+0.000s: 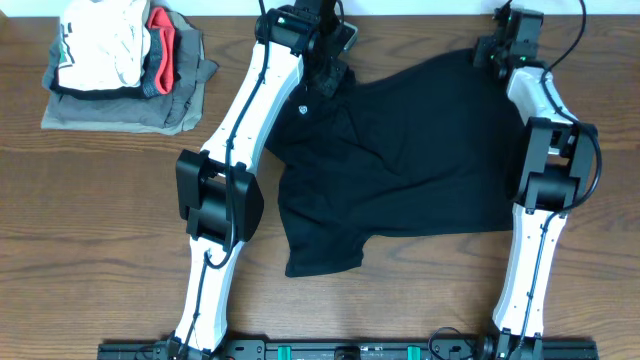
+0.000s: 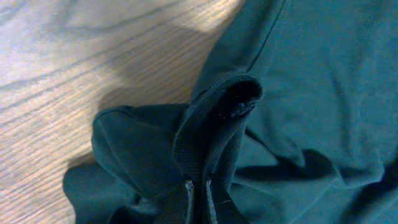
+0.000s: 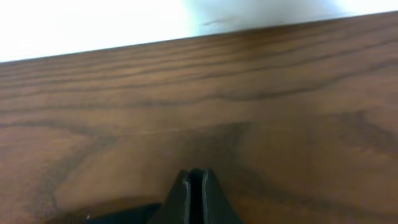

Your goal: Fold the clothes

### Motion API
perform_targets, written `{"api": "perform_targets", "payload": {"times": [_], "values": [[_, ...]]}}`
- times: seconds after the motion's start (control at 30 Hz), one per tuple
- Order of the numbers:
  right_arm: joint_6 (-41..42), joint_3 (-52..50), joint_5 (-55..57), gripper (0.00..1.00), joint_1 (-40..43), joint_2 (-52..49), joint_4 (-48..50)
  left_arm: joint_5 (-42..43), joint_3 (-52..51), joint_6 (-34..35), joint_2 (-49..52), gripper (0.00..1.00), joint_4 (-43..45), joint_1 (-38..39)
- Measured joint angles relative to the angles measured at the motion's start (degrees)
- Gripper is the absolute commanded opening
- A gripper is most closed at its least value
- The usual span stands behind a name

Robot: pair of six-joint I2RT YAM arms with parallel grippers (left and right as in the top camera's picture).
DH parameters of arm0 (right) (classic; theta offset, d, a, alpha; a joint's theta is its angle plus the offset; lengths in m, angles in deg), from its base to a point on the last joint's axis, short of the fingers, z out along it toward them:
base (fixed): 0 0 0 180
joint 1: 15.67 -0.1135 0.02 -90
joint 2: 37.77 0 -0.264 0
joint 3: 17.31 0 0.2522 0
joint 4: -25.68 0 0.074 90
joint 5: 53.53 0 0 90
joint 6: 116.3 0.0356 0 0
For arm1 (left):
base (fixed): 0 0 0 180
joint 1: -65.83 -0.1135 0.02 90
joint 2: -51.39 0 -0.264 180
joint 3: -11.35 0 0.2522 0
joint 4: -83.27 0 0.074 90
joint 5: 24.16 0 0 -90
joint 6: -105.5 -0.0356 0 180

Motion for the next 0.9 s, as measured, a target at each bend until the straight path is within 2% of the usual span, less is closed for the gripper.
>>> {"api": "perform_targets", "payload": {"times": [0.47,0.9], "values": [[-2.82,22.99,-0.57,0.01,2.62,0.0,-31.56,-1.6,0.0,2.16,0.0,0.06,0.15,-0.79],[-4.24,34.97,-5.44,0.01,6.6,0.46,-58.64,-1.6,0.0,9.81,-0.42,0.06,-1.2,-6.88]]}}
